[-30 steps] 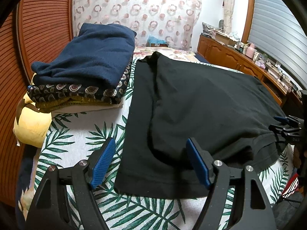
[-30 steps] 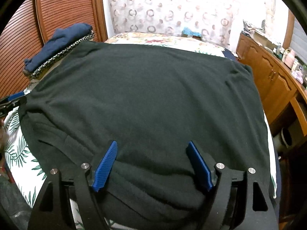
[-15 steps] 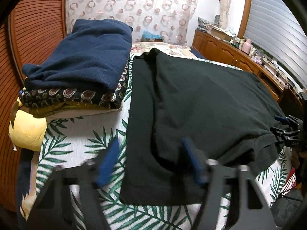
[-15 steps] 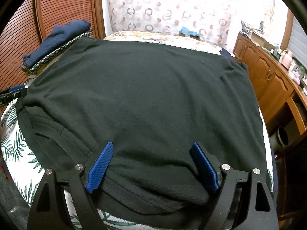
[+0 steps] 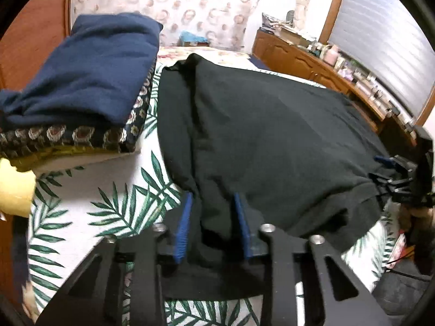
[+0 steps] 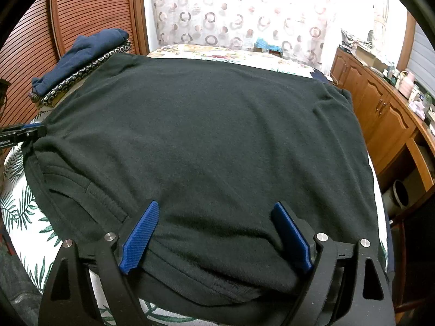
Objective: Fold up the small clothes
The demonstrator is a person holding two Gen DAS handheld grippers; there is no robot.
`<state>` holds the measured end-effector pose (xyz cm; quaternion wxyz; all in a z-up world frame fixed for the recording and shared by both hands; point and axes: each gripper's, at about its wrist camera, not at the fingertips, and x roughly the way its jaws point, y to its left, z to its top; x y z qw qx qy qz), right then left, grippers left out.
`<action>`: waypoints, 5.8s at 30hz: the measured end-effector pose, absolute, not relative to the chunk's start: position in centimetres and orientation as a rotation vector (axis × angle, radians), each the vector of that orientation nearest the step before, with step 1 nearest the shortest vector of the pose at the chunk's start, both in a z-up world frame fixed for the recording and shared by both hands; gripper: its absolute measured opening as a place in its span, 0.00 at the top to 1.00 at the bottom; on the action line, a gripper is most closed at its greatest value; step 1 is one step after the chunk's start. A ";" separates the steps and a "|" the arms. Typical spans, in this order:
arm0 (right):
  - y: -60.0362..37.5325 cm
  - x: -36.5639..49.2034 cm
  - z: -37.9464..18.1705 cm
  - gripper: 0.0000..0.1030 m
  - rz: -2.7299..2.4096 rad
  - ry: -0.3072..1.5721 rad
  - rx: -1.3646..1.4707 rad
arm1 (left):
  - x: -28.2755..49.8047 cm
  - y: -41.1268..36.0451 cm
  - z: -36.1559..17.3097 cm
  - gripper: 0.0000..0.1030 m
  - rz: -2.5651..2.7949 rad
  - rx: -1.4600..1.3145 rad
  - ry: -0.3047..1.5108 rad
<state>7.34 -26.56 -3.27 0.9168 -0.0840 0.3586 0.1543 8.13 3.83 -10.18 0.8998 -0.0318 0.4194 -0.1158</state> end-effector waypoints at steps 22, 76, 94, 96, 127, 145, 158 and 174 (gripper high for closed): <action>-29.2 6.9 -2.7 0.15 0.314 0.713 -0.114 | 8.6 -2.4 -1.6 0.91 -0.402 -0.037 0.585; -32.2 4.3 -1.9 0.15 0.343 0.575 -0.049 | 11.9 -10.7 -3.1 0.24 -0.479 0.065 0.672; -29.8 7.7 -3.1 0.70 0.447 0.661 -0.073 | 11.2 -8.1 -4.9 0.24 -0.413 0.027 0.692; -29.7 7.9 -3.2 0.79 0.449 0.671 -0.079 | 11.2 -8.2 -5.0 0.24 -0.413 0.029 0.693; -34.4 3.6 -2.2 0.84 0.267 0.599 -0.126 | 10.5 -8.5 -4.1 0.24 -0.416 -0.002 0.628; -27.9 5.0 -0.2 0.50 0.368 0.489 -0.201 | 10.2 -6.8 -3.1 0.24 -0.346 0.025 0.597; -20.8 12.1 -1.2 0.37 0.598 0.628 -0.285 | 10.5 -4.1 -3.2 0.24 -0.282 0.009 0.596; -15.8 16.9 -4.5 0.37 0.656 0.745 -0.413 | 10.6 -3.4 -4.3 0.24 -0.271 -0.007 0.621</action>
